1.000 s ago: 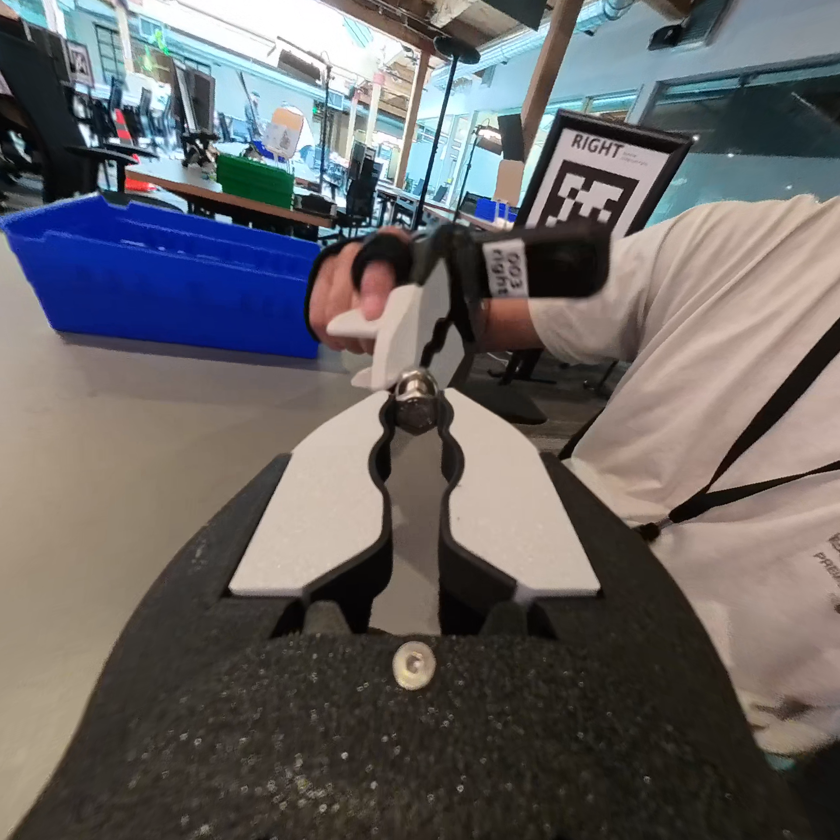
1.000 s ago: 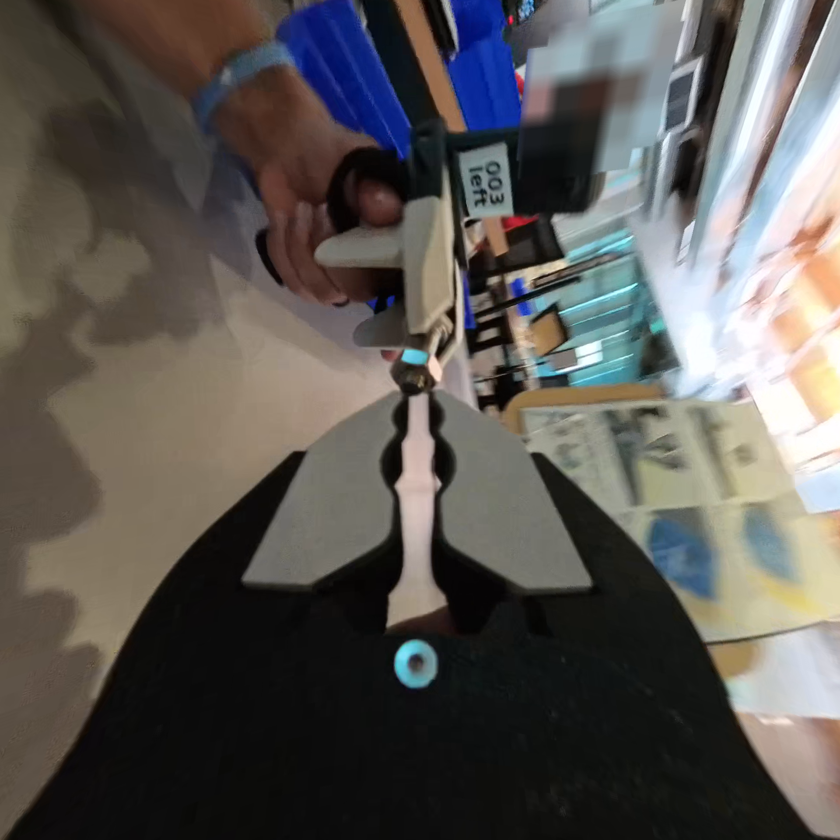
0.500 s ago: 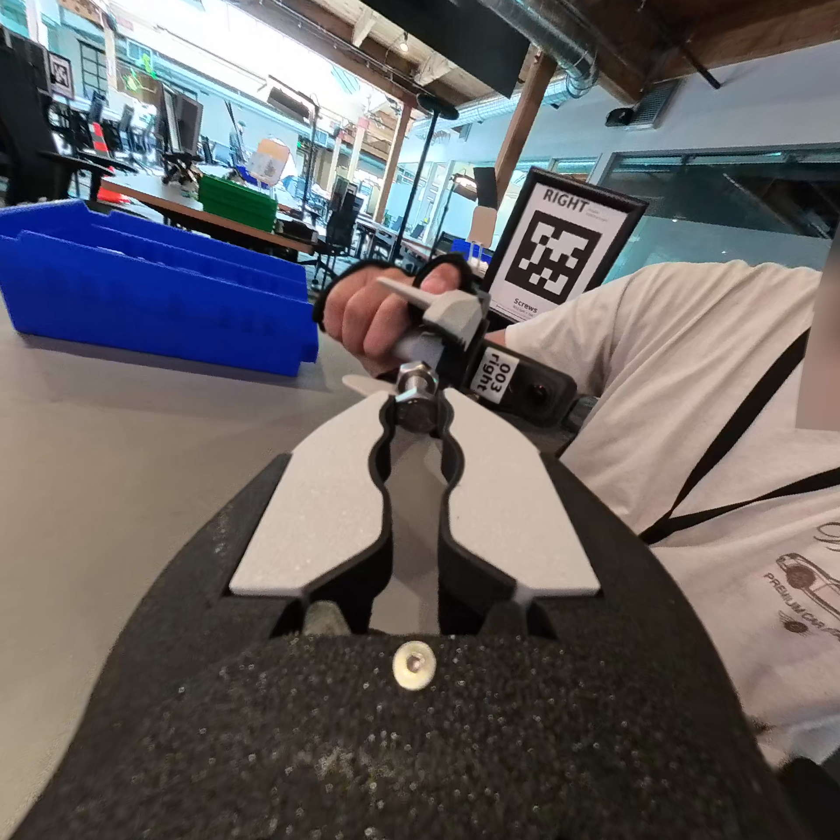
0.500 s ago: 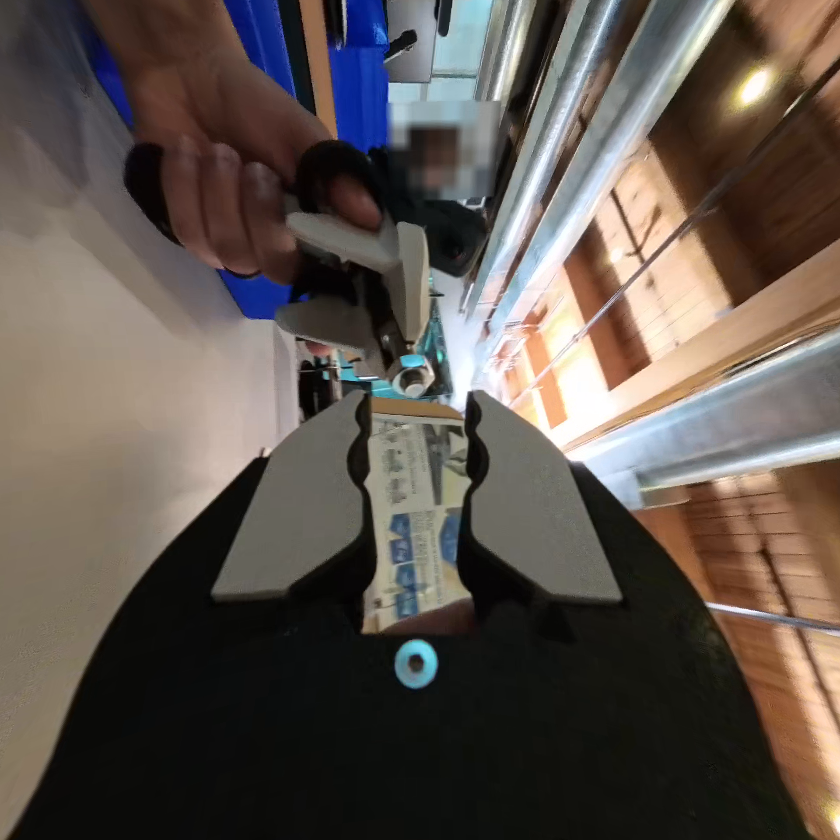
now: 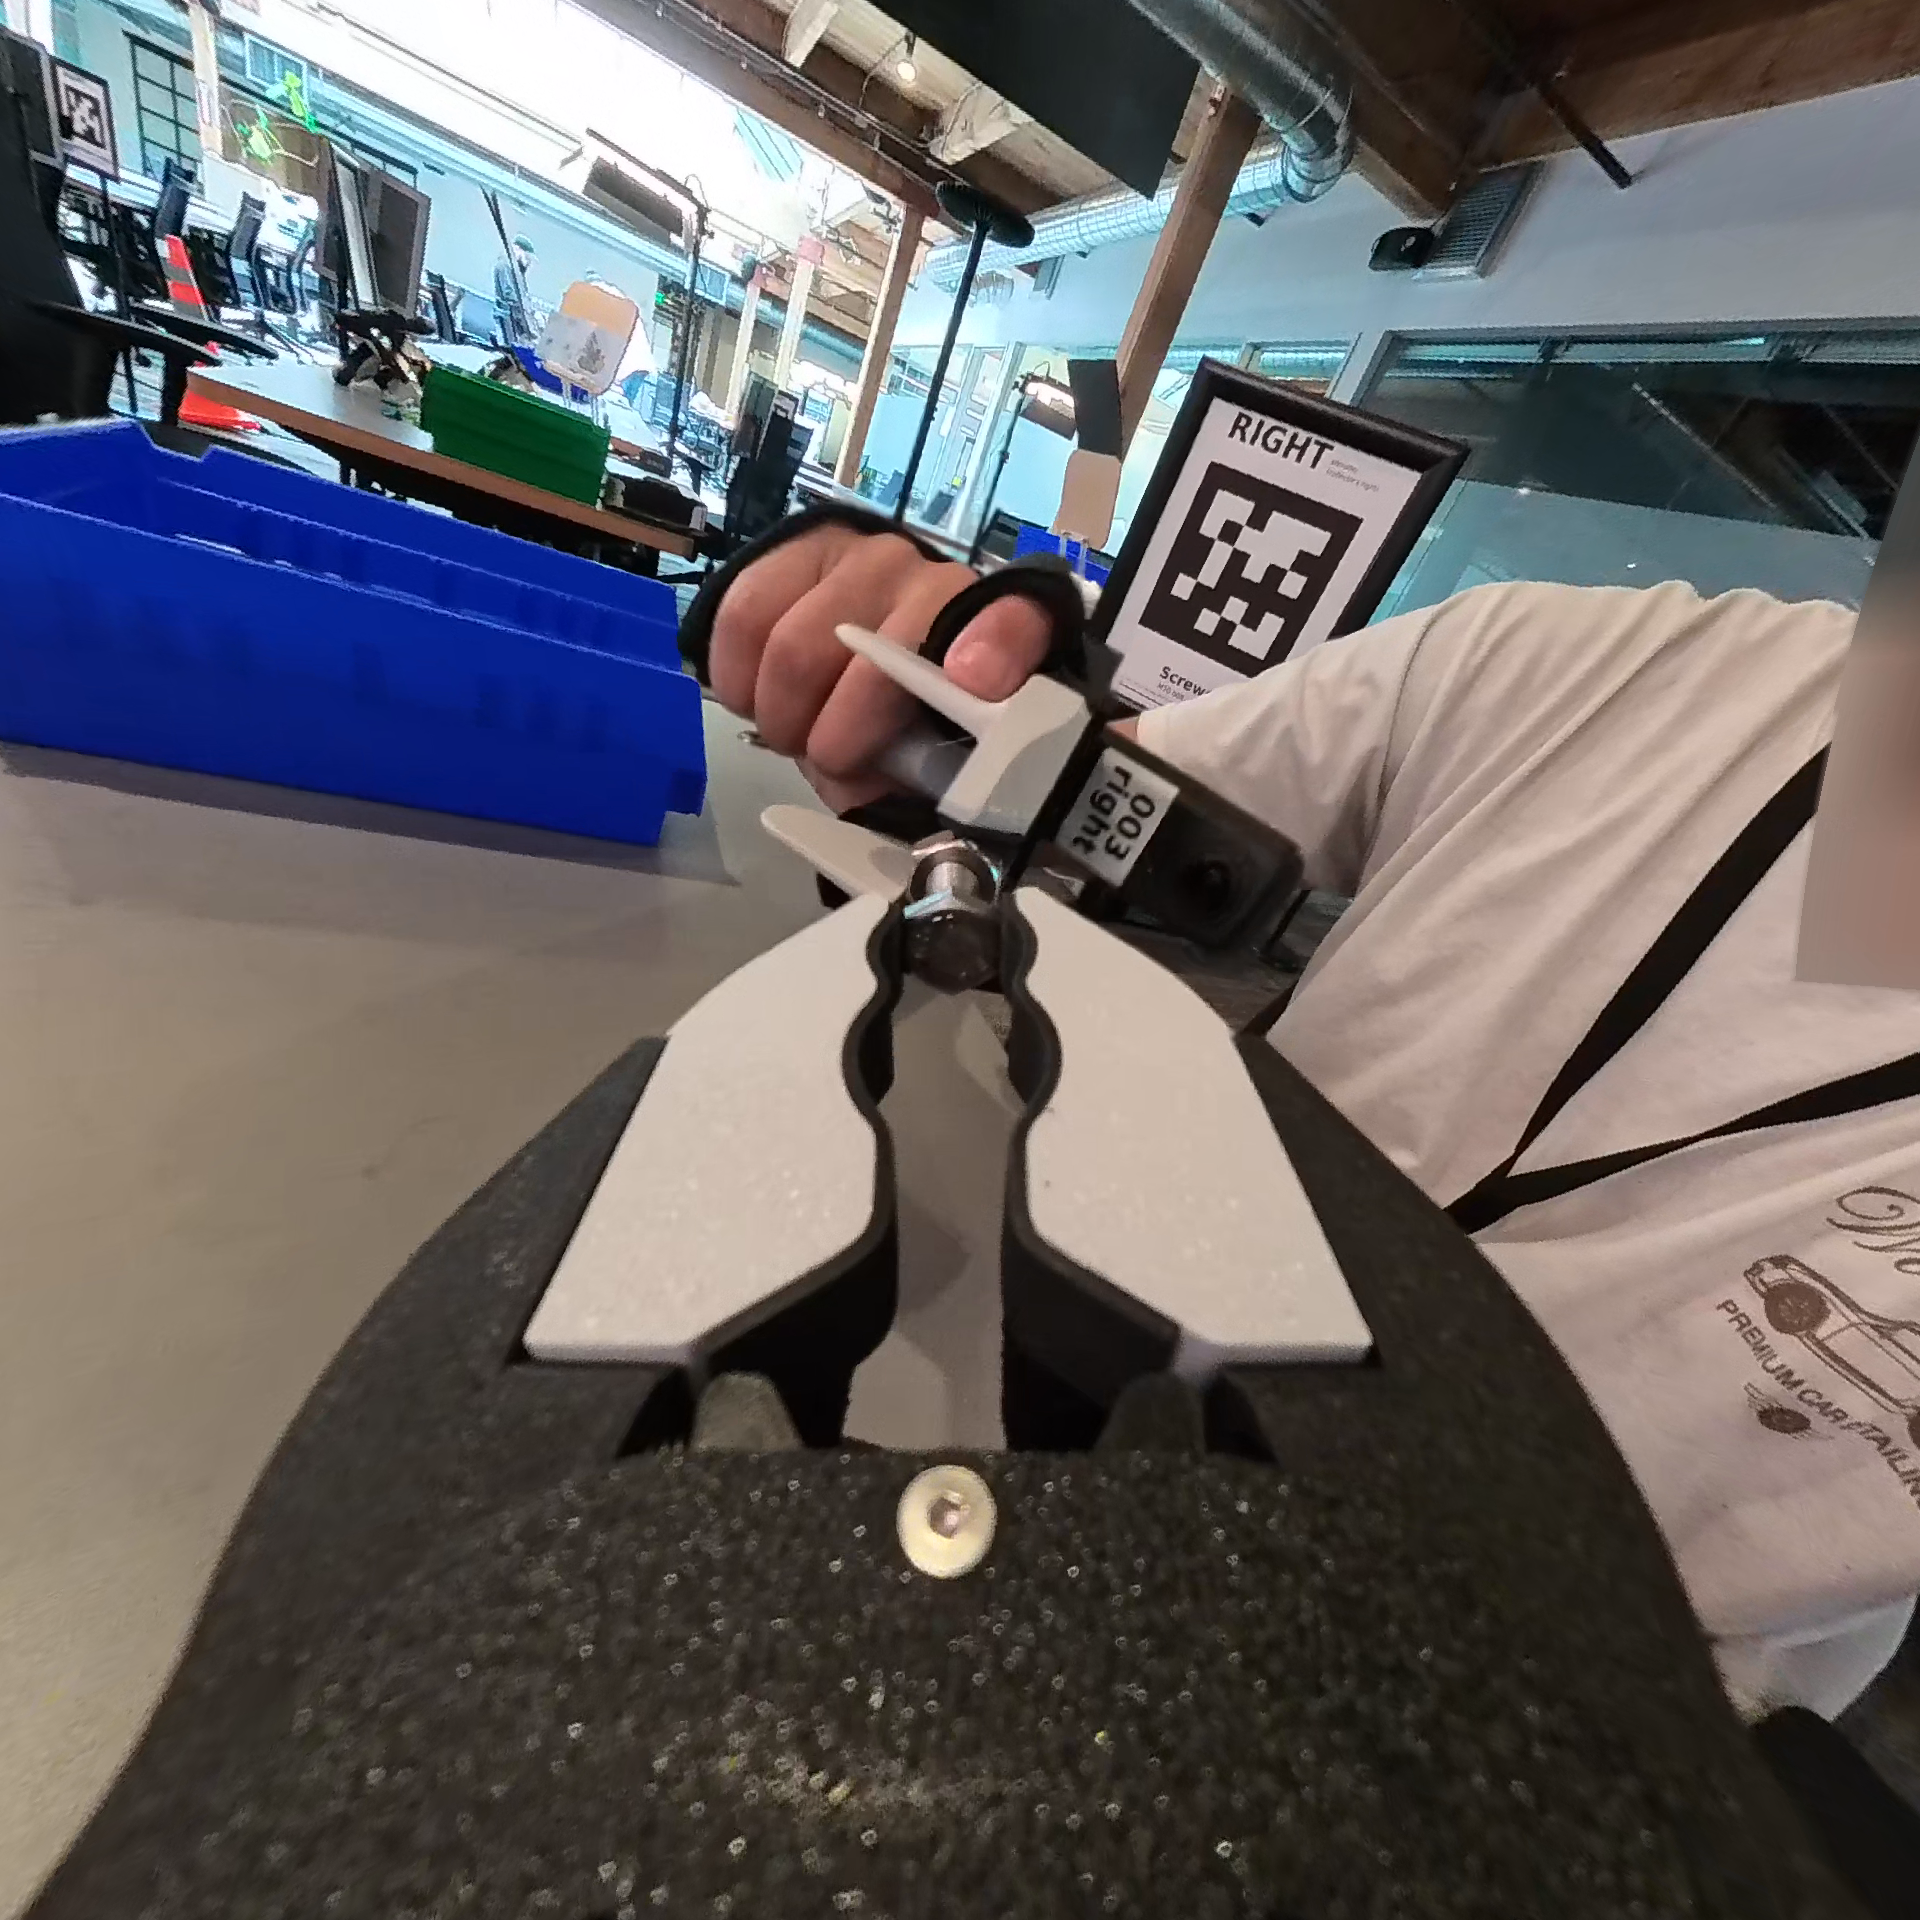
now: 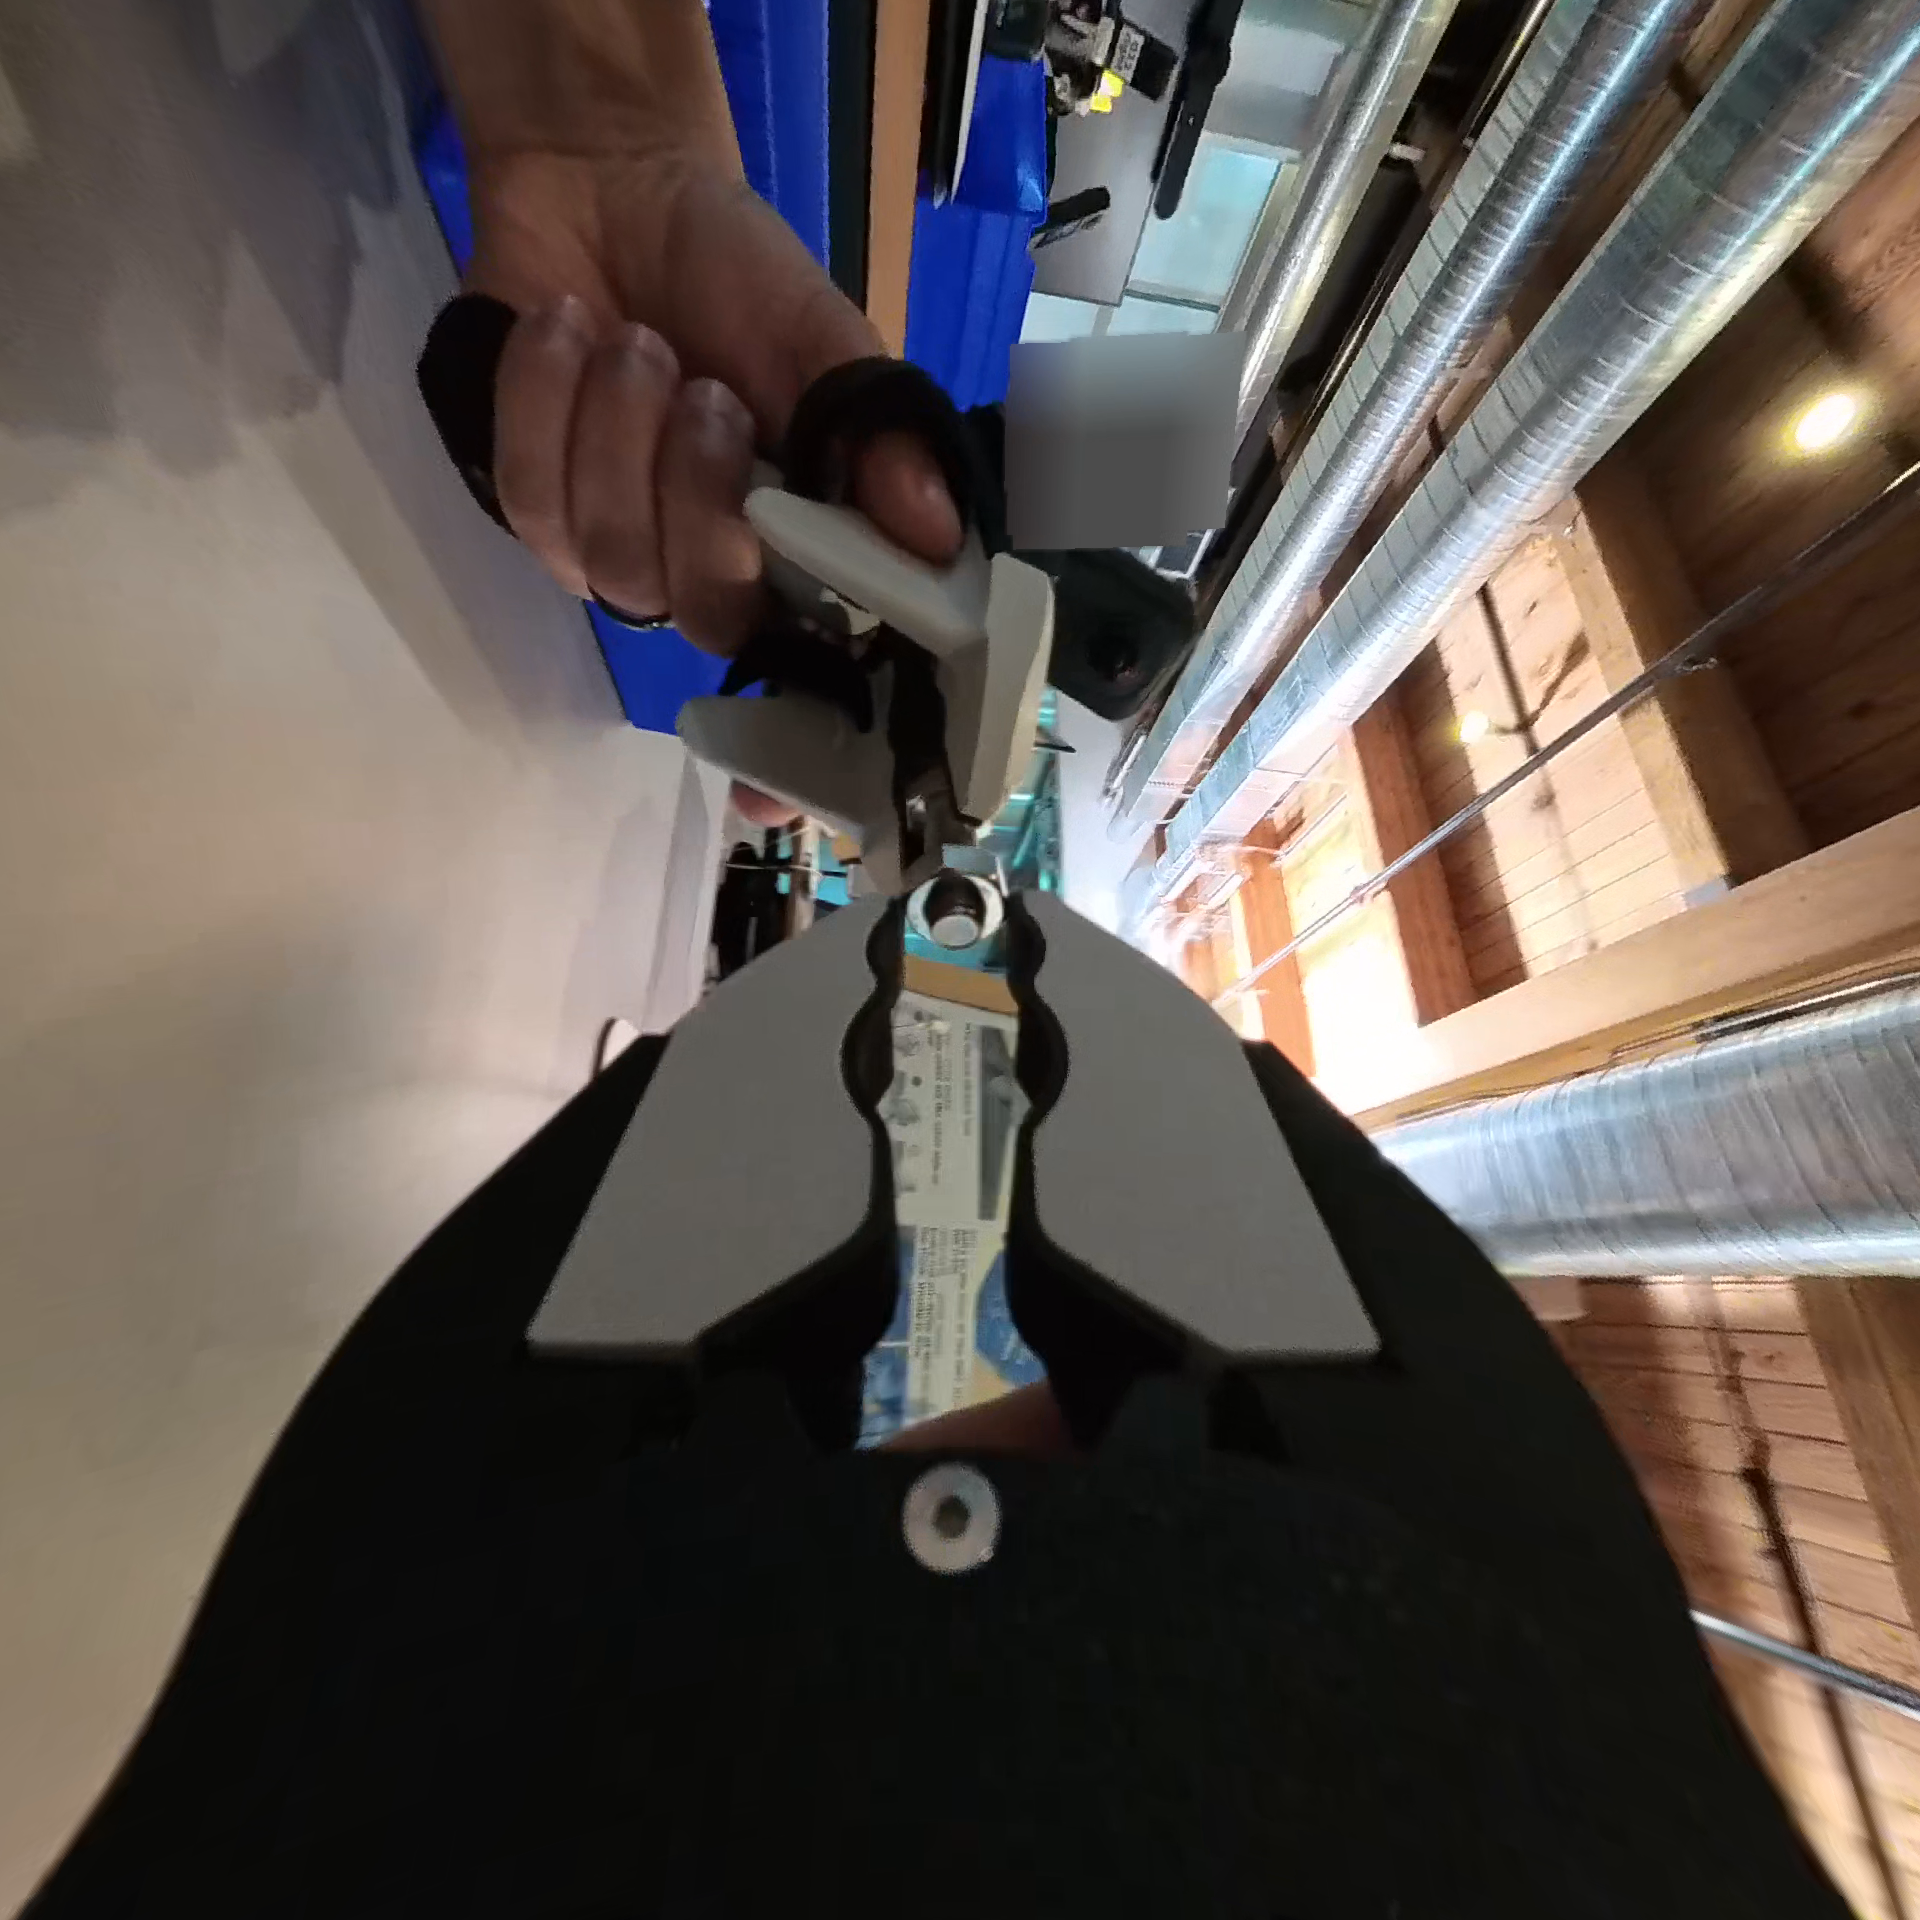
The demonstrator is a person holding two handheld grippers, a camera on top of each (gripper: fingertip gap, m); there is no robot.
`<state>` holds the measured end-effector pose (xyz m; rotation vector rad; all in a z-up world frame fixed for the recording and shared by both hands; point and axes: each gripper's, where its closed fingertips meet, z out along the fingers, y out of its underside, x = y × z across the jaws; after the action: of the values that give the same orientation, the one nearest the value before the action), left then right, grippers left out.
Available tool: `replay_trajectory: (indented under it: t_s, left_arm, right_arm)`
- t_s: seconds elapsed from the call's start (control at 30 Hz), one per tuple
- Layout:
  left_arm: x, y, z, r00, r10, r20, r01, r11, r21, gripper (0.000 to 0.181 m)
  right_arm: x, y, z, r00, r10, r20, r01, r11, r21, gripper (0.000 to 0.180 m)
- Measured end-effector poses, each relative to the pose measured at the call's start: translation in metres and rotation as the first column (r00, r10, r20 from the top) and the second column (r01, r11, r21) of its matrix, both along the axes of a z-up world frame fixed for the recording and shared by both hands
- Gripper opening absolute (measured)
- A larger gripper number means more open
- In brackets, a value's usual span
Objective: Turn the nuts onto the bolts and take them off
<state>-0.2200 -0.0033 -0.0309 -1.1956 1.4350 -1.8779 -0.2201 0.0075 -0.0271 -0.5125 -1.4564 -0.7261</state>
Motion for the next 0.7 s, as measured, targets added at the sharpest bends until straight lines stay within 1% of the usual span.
replay_trajectory:
  t_s: [0.03, 0.1, 0.17, 0.2, 0.27, 0.3, 0.37, 0.43, 0.5, 0.57, 0.6, 0.63, 0.7]
  left_arm:
    - [0.0, 0.001, 0.0, 1.0, 0.008, 0.0, -0.008, 1.0, 0.004, 0.017]
    - [0.001, 0.002, -0.001, 1.0, 0.024, -0.006, -0.024, 0.999, 0.022, 0.017]
    - [0.002, 0.004, -0.002, 0.999, 0.053, -0.008, -0.052, 0.997, 0.06, 0.017]
    - [0.002, 0.004, -0.003, 0.998, 0.068, -0.011, -0.066, 0.994, 0.084, 0.017]
    - [0.004, 0.005, -0.006, 0.994, 0.103, -0.019, -0.1, 0.986, 0.136, 0.017]
    - [0.005, 0.006, -0.008, 0.992, 0.12, -0.025, -0.115, 0.98, 0.161, 0.017]
    - [0.008, 0.008, -0.012, 0.987, 0.155, -0.035, -0.144, 0.968, 0.208, 0.017]
    - [0.011, 0.009, -0.016, 0.983, 0.179, -0.044, -0.163, 0.956, 0.244, 0.017]
    - [0.013, 0.011, -0.019, 0.979, 0.198, -0.046, -0.178, 0.947, 0.269, 0.017]
    - [0.014, 0.012, -0.019, 0.975, 0.217, -0.038, -0.196, 0.935, 0.294, 0.017]
    - [0.015, 0.013, -0.018, 0.973, 0.23, -0.029, -0.21, 0.928, 0.309, 0.017]
    - [0.015, 0.013, -0.017, 0.97, 0.241, -0.022, -0.222, 0.921, 0.32, 0.017]
    - [0.014, 0.017, -0.016, 0.963, 0.268, -0.021, -0.244, 0.906, 0.346, 0.017]
  right_arm:
    - [0.0, 0.001, 0.0, 1.0, -0.003, -0.027, 0.001, 0.999, -0.054, 0.018]
    - [0.001, 0.003, -0.003, 0.995, -0.001, -0.102, -0.022, 0.975, -0.219, 0.018]
    - [0.001, 0.004, -0.006, 0.979, -0.017, -0.203, -0.07, 0.907, -0.415, 0.017]
    - [0.002, 0.004, -0.008, 0.965, -0.032, -0.259, -0.11, 0.851, -0.514, 0.017]
    - [0.003, 0.005, -0.012, 0.925, -0.085, -0.371, -0.21, 0.699, -0.683, 0.017]
    - [0.004, 0.005, -0.016, 0.899, -0.122, -0.421, -0.27, 0.602, -0.751, 0.017]
    - [0.005, 0.004, -0.022, 0.841, -0.216, -0.495, -0.397, 0.374, -0.838, 0.017]
    - [0.007, 0.003, -0.026, 0.792, -0.303, -0.53, -0.512, 0.145, -0.847, 0.017]
    - [0.008, 0.002, -0.028, 0.744, -0.388, -0.544, -0.61, -0.062, -0.79, 0.017]
    - [0.008, 0.001, -0.026, 0.695, -0.474, -0.541, -0.697, -0.256, -0.67, 0.017]
    - [0.008, 0.001, -0.024, 0.667, -0.522, -0.532, -0.737, -0.352, -0.578, 0.017]
    - [0.008, 0.001, -0.022, 0.649, -0.557, -0.519, -0.759, -0.433, -0.485, 0.017]
    - [0.006, 0.004, -0.021, 0.618, -0.631, -0.469, -0.784, -0.537, -0.311, 0.017]
